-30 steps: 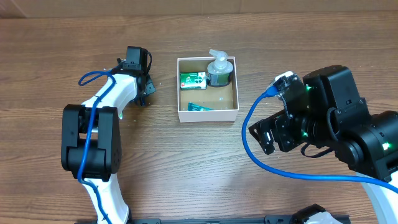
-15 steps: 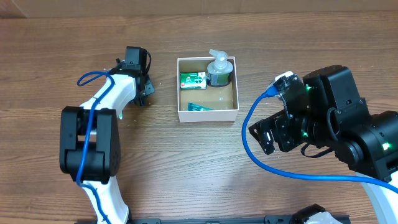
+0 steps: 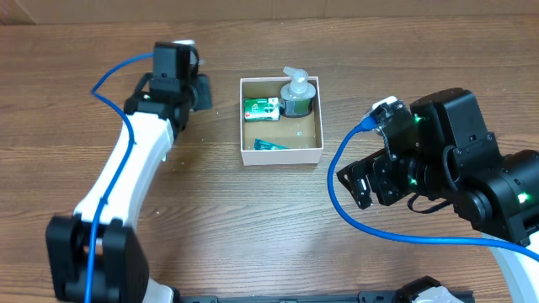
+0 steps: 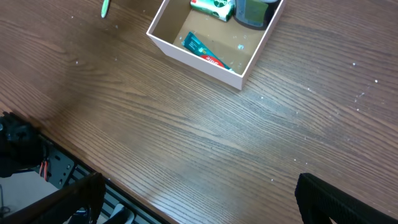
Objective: Pack container
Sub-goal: 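Carry the razor with the left gripper and lower it into the box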
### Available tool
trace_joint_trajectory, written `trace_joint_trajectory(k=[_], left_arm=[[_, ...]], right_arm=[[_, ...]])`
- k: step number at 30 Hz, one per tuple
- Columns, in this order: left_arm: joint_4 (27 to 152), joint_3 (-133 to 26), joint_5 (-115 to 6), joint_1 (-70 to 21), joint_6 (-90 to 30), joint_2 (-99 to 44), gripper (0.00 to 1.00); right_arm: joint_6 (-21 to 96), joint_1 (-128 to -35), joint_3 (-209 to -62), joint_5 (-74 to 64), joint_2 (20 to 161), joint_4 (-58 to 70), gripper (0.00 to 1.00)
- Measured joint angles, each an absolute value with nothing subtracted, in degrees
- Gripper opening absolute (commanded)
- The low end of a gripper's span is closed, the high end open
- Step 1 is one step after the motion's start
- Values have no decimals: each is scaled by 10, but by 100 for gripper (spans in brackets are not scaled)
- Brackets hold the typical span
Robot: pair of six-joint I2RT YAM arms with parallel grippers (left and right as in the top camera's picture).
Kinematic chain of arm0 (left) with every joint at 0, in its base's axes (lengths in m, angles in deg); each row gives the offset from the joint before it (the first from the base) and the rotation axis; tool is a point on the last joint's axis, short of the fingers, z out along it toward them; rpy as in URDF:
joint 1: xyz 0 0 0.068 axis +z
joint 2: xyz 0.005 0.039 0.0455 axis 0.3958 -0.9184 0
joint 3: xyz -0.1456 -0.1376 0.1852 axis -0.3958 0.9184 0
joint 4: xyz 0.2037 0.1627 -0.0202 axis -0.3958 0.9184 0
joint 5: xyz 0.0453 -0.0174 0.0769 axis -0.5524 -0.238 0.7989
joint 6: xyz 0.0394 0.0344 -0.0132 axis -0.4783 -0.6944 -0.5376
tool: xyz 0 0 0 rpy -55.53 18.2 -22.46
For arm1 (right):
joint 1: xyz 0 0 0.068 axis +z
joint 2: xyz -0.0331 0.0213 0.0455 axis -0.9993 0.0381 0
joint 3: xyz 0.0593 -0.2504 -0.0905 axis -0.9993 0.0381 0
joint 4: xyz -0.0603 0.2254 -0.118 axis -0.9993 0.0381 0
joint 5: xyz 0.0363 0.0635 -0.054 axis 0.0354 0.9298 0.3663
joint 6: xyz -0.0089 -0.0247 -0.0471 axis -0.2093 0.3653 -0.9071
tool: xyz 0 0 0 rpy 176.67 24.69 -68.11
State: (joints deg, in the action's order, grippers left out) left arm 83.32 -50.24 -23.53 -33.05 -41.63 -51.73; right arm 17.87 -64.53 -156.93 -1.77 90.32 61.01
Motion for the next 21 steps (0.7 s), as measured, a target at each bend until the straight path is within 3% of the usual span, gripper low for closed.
trace_joint_trajectory(k=[6,11,16,21], left_arm=[[832,-503,-377,-414,-723,-458,4],[875,-502,-418,-451,-925,-459,4],[918,-502,-430,-478,-1090,-459,4],[918,-502,-432,-487,-1164,-461,4]], right_arm=[[179,-645,-1569,-18,903,610,100],[179,-645,-1569,-18,903,610,100],[179,-645,-1569,-18,903,610,100],[179,-645,-1569,-18,903,610,100]])
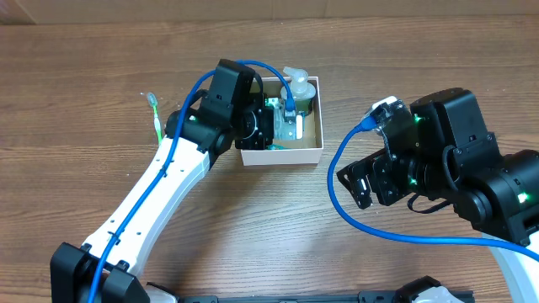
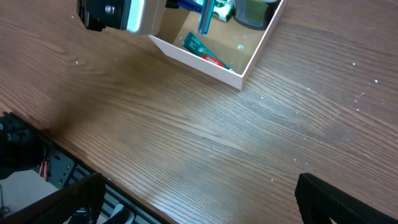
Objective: Pack container
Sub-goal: 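Carry the razor with the left gripper and lower it into the box, then release the razor and pull the left gripper back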
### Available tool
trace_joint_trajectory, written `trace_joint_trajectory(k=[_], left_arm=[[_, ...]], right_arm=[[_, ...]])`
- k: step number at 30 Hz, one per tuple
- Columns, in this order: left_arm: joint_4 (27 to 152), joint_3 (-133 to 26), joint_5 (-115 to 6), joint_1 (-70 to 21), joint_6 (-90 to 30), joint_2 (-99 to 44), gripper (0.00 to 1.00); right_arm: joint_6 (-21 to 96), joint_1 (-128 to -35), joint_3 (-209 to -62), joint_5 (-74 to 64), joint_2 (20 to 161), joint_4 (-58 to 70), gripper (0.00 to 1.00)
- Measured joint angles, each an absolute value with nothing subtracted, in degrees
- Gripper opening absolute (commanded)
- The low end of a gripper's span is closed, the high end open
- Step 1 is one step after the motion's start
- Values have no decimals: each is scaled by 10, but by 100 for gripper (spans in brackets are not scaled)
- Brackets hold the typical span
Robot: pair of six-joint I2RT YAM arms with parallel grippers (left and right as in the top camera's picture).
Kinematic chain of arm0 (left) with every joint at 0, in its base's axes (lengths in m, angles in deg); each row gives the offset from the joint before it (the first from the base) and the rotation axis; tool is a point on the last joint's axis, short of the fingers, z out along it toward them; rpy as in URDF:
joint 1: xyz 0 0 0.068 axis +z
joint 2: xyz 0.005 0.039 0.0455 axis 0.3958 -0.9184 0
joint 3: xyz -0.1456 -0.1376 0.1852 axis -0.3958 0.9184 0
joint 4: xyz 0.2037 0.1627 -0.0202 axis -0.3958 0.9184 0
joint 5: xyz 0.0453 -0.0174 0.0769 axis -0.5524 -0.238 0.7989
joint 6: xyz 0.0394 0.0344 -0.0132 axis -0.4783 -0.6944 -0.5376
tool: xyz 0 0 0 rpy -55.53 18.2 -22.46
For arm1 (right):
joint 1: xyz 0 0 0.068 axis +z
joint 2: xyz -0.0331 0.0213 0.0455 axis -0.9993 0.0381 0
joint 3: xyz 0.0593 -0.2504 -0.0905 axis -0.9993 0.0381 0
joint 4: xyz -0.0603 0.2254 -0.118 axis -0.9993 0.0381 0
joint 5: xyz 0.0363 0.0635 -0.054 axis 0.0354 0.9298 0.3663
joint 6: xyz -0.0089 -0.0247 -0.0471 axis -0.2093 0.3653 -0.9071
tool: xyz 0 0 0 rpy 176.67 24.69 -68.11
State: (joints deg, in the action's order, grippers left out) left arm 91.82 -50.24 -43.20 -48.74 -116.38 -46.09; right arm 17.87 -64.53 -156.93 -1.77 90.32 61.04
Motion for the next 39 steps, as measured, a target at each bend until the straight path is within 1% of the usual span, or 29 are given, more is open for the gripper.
trace_joint_trajectory(k=[10,11,12,13,14,15,20,25,28,32,34,37,39], left_arm=[[918,-502,-432,-489,-1192,-555,4],[918,-502,-432,-489,-1192,-561,5],[918,-502,-432,-489,-1192,-567,8],[917,-502,-432,-489,-1192,-571,26],[917,-502,-432,-489,-1192,-572,52],[915,-502,-432,-489,-1195,-572,100],[888,-502,-432,-489,-1183,-572,100],[871,-504,-432,-489,-1115,-566,100],[873,-517,-430,-489,-1033,-543,100],[870,-563,-402,-487,-900,-477,100],[868,-581,-373,-480,-830,-443,100],[876,-594,-297,-452,-699,-395,100],[905,-597,-244,-429,-617,-378,100]], right_arm=[[179,-645,-1569,-18,903,610,100],[179,-645,-1569,-18,903,610,100],[179,-645,-1569,-18,903,610,100],[179,-645,-1569,-18,903,610,100],[179,-645,-1569,-18,903,610,100],[179,-645,-1569,-18,903,610,100],[179,-645,-1569,-18,903,610,100],[179,-645,-1569,-18,903,610,100],[179,-645,-1569,-18,903,610,100],[179,-645,-1569,-18,903,610,100],[179,-645,-1569,-18,903,610,100],[179,-645,-1569,-18,903,610,100],[179,-645,-1569,-18,903,610,100]])
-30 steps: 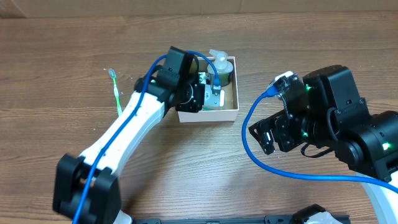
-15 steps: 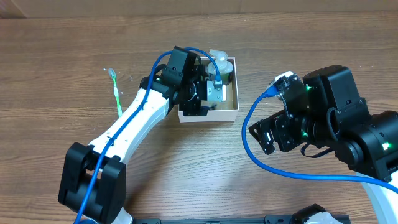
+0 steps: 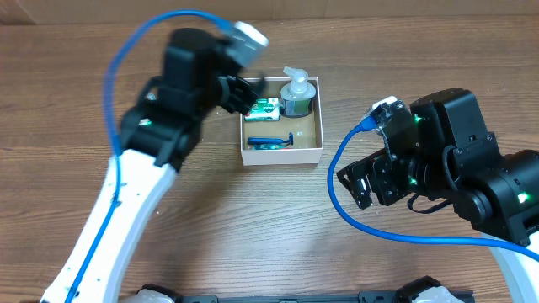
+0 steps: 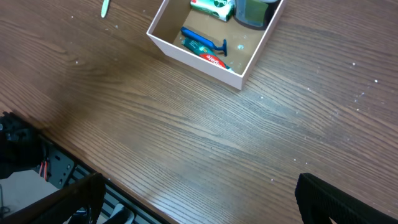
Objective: Pack container
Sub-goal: 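Release the razor and pull the left gripper back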
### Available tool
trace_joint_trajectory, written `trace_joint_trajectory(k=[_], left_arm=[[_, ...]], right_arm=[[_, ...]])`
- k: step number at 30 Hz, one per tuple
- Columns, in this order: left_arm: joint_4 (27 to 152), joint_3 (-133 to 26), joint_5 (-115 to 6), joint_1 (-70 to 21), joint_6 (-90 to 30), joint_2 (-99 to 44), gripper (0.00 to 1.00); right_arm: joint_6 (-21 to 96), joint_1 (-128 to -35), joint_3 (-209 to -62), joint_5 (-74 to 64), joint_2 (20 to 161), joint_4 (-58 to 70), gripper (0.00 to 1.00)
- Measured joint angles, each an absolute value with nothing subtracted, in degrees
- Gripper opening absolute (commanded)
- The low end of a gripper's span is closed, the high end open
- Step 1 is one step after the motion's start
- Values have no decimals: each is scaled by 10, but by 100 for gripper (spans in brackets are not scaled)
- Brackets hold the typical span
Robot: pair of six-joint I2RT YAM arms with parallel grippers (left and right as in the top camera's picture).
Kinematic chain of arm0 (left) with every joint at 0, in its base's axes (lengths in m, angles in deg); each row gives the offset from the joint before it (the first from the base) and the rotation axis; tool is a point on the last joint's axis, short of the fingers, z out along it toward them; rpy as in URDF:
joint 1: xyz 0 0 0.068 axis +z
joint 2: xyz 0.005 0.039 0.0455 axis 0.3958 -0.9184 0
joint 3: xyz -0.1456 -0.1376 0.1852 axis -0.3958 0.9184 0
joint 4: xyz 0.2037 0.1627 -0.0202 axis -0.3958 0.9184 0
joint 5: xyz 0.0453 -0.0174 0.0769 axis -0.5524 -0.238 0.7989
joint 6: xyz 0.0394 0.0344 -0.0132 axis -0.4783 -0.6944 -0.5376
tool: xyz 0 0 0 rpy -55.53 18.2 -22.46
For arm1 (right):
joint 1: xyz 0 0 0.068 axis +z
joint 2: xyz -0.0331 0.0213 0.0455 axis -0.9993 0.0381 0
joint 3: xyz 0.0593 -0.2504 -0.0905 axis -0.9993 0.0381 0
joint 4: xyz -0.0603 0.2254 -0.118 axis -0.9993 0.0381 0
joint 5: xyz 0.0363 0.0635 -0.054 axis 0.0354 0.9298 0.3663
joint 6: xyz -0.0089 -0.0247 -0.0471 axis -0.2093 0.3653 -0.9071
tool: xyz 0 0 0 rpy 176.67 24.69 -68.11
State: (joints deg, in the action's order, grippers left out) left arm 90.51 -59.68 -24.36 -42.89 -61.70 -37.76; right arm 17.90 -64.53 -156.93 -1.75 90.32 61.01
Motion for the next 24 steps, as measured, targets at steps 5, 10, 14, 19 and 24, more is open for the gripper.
trace_joint_trajectory(k=[5,10,14,19,24], left_arm=[[972,-597,-156,-361,-474,-364,100],[997,-597,-127,-341,-434,-365,100],[1031,-597,-99,-337,-388,-373,100],[1087,-597,-68,-301,-258,-414,100],[1107,-597,-62,-256,-164,-483,100]], right_arm=[[179,-645,-1569,-18,903,610,100],[179,-645,-1569,-18,903,610,100],[179,-645,-1569,-18,903,610,100],[179,-645,-1569,-18,903,610,100],[179,-645,-1569,-18,903,610,100]])
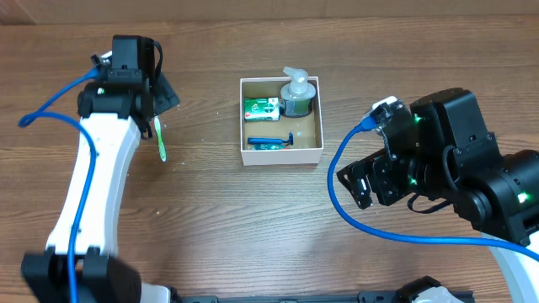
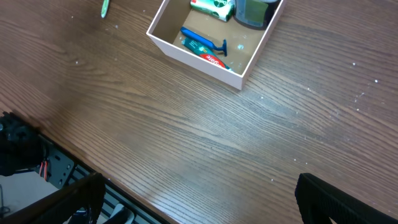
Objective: Pack container
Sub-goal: 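Release the razor and pull the left gripper back, then move the left gripper to the green toothbrush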
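The white box (image 1: 280, 154) holds a pump bottle (image 1: 296, 93), a green packet (image 1: 261, 108), a blue razor (image 1: 269, 140) and a toothpaste tube (image 2: 208, 56). A green toothbrush (image 1: 158, 140) lies on the table left of the box. My left gripper (image 1: 158, 94) hovers at the toothbrush's far end; how its jaws stand does not show. Off to the right of the box, my right gripper (image 1: 364, 181) stands open and empty, its fingers (image 2: 329, 199) wide apart over bare wood.
The wooden table (image 1: 253, 219) runs to its near edge (image 2: 93, 162) under the right wrist camera, with a dark rack below it. Blue cables loop off both arms.
My left arm has moved from the box's left side to the far left, over the green toothbrush. The razor still lies in the box. The right arm has not moved.
At first my left gripper was left of the box, which held no razor. Then it was over the box with the blue razor in it. Then the razor lay in the box and the gripper was clear. Now it is above the toothbrush.
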### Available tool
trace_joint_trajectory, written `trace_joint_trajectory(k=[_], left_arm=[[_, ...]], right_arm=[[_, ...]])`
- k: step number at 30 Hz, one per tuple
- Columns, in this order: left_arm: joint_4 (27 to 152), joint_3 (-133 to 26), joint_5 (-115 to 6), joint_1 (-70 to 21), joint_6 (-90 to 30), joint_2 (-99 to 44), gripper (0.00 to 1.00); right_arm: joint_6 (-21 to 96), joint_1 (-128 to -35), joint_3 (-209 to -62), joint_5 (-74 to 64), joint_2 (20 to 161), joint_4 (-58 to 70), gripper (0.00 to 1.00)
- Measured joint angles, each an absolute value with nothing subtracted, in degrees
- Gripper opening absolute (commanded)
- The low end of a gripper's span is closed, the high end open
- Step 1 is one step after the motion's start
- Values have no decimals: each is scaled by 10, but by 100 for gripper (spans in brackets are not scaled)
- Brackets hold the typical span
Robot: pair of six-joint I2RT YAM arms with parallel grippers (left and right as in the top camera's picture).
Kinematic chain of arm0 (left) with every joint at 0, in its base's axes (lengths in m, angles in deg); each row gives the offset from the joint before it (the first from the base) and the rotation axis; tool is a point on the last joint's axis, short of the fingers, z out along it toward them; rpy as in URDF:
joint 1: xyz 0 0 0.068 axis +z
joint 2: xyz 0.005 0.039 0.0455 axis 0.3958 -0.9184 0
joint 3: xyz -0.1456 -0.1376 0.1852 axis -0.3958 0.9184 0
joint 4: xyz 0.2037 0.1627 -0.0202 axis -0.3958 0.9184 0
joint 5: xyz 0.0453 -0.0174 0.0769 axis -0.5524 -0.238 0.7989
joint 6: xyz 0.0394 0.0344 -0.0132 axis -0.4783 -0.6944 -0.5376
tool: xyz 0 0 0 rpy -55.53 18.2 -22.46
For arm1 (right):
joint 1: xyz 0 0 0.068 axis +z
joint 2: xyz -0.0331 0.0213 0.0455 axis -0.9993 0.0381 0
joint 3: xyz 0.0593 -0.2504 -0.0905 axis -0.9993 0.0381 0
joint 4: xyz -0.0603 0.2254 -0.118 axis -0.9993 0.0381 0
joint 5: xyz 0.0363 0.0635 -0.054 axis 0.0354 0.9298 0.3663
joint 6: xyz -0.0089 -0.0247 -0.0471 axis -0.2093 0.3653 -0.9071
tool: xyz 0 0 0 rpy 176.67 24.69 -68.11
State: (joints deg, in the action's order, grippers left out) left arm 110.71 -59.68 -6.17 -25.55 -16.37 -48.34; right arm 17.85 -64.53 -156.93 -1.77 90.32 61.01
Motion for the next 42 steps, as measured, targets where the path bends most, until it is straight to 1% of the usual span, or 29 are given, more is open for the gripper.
trace_joint_trajectory(k=[6,14,22,25,30,33,38,42], left_arm=[[1102,-597,-61,-248,-123,-563,100],[1072,-597,-67,-240,-121,-653,100],[1027,-597,-93,-205,-156,-718,97],[1009,-597,-99,-203,-182,-724,91],[971,-597,-130,-203,-222,-745,90],[970,-597,-144,-203,-233,-757,81],[965,-597,-152,-203,-252,-770,73],[962,-597,-156,-203,-260,-774,63]], right_arm=[[179,-645,-1569,-18,903,610,100],[179,-645,-1569,-18,903,610,100],[178,-645,-1569,-18,903,610,100],[179,-645,-1569,-18,903,610,100],[179,-645,-1569,-18,903,610,100],[179,-645,-1569,-18,903,610,100],[179,-645,-1569,-18,903,610,100],[179,-645,-1569,-18,903,610,100]])
